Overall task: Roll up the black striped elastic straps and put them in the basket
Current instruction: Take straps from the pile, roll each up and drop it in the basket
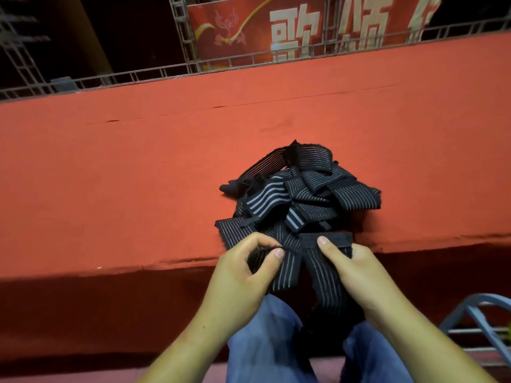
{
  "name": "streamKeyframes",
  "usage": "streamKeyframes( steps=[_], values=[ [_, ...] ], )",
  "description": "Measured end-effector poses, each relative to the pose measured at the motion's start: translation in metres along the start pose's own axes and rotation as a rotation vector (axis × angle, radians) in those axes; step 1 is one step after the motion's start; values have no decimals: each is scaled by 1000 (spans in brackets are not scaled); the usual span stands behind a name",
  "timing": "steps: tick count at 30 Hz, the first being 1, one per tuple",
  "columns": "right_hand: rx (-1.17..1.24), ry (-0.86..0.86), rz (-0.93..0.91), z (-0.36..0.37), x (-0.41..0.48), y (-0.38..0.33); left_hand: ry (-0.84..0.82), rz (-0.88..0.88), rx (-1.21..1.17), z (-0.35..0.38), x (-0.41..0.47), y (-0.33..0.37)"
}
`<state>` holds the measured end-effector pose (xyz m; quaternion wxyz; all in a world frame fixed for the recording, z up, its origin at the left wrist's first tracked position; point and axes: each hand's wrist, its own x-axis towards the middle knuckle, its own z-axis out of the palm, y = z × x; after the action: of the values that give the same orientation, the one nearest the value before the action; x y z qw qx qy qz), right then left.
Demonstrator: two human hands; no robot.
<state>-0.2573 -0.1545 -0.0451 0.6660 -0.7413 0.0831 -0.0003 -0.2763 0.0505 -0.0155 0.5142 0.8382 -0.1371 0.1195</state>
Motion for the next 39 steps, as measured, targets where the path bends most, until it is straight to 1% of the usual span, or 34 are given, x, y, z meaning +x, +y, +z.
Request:
streamKeyframes(
  steps=[5,8,10,11,12,14,16,19,22,25,27,28,29,31,33,34,35,37,38,39],
  values=[
    [-73,-9,-36,-5,-11,13,-5,26,-21,13,-18,10],
    [-82,-23,-70,-8,-17,18,-65,36,-44,23,-27,17],
    [-63,-58,-52,-9,-19,24,-101,30,-74,29,-31,16],
    [-19,-97,-24,-8,-20,28,-126,17,-101,33,-33,15],
    [76,-161,19,-7,-22,31,-160,3,-131,36,-35,15],
    [307,-281,164,-2,-24,38,-253,-3,-172,43,-37,14],
    [436,-359,259,3,-25,42,-334,0,-168,51,-39,11],
    [476,-424,345,8,-20,46,-387,-3,-186,57,-35,7],
    [490,-446,373,7,-16,47,-463,26,-171,55,-33,4],
    [485,-503,399,8,-18,49,-506,15,-179,55,-35,0],
    [462,-570,378,9,-19,52,-526,2,-179,58,-38,-4],
    [435,-597,322,9,-20,51,-535,-3,-174,60,-39,-6],
    [369,-588,251,8,-20,52,-540,-10,-169,61,-40,-7],
    [238,-489,139,5,-19,49,-554,-25,-167,60,-41,-6],
    [202,-456,87,3,-15,54,-529,-10,-171,56,-34,-6],
    [184,-445,71,4,-13,59,-462,12,-151,53,-27,-9],
    [152,-416,72,5,-12,63,-351,37,-102,49,-17,-18],
    [88,-338,123,3,-13,67,-110,53,91,41,10,-48],
    [65,-324,134,1,-13,68,-53,38,209,37,25,-66],
    [39,-320,137,1,-14,67,-57,7,323,33,40,-85]
  ],
)
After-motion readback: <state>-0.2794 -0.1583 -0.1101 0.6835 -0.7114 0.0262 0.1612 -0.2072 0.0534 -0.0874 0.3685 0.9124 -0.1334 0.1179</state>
